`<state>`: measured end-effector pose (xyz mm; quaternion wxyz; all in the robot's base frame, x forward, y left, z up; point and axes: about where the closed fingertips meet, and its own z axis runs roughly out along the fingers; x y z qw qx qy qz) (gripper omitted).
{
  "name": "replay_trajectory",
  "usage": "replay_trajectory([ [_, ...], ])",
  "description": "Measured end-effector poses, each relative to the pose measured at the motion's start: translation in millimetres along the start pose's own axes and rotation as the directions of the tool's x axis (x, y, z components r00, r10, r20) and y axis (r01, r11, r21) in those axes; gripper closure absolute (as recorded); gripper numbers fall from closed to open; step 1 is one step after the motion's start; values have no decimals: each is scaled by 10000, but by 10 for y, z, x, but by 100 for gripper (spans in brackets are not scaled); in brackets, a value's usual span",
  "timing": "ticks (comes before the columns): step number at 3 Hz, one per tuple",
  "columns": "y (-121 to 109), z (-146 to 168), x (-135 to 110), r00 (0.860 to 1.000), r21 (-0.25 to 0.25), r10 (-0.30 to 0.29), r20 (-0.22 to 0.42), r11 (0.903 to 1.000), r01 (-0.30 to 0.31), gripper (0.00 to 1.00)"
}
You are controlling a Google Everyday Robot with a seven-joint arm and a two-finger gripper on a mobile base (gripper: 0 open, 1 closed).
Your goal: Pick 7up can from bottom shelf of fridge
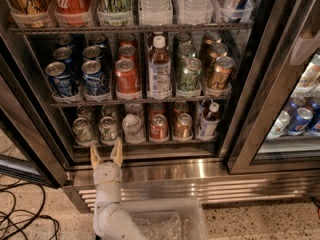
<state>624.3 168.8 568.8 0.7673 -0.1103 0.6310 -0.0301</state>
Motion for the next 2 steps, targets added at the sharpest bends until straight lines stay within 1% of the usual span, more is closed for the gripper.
replay_trajectory([
  [1,30,78,-66,9992,368,285,279,9989,-296,34],
  [2,52,158,-142,9979,562,483,438,9971,-507,34],
])
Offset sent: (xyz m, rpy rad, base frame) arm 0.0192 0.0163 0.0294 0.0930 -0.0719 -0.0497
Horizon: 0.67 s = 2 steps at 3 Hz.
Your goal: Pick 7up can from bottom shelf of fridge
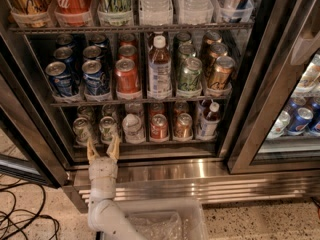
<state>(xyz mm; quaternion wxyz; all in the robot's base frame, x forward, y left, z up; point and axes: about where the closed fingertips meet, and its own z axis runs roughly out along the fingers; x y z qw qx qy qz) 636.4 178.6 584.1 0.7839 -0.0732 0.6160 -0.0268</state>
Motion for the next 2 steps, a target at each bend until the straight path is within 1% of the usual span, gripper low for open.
replay_trajectory([
  [1,-26,65,-37,9999,213,126,31,9997,-127,35],
  [2,-193,187,-37,9995,685,330,-11,9971,-328,36],
])
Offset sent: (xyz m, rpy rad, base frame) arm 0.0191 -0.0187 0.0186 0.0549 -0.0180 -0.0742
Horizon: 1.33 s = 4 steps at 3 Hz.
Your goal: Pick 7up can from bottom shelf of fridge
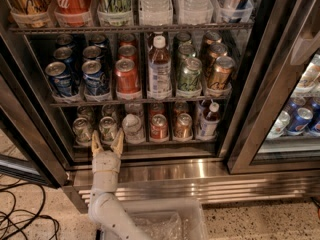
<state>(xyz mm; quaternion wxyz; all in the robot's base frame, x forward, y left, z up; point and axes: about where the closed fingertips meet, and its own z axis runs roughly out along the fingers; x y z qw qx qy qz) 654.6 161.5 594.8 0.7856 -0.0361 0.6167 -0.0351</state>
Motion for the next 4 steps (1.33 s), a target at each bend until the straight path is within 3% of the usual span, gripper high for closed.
replay_trajectory([
  [3,74,260,147,9998,-350,83,-178,9993,-89,37],
  [4,80,285,141,9999,-352,63,-120,9994,-67,56],
])
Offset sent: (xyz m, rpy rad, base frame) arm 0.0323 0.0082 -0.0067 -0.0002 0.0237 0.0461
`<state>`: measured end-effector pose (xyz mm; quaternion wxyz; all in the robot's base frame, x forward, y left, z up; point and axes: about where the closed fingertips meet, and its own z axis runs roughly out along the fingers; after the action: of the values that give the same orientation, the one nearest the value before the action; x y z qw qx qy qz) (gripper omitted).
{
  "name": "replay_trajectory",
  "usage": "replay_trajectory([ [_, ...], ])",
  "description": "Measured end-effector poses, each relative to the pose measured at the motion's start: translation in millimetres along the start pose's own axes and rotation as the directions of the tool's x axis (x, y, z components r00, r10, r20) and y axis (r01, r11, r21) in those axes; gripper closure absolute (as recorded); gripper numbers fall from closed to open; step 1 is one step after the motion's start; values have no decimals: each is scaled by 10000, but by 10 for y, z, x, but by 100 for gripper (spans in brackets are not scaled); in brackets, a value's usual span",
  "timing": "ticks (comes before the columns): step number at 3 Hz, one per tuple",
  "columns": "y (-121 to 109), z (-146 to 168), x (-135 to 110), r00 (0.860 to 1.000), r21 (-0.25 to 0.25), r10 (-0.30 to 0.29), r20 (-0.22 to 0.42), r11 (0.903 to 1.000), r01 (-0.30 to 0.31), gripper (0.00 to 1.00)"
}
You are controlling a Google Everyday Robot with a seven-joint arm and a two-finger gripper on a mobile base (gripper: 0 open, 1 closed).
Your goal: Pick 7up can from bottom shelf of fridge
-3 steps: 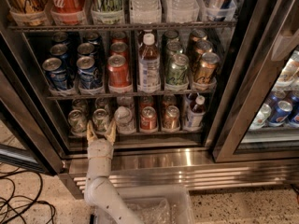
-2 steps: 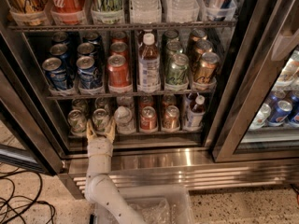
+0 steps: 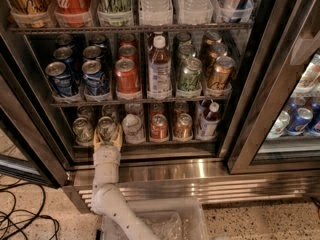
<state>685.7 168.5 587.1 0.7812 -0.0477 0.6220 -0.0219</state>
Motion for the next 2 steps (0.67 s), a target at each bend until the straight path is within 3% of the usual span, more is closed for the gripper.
replay_trajectory([
  [2,-70,-55,-56,9987,-78,-107,493,9999,111,99],
])
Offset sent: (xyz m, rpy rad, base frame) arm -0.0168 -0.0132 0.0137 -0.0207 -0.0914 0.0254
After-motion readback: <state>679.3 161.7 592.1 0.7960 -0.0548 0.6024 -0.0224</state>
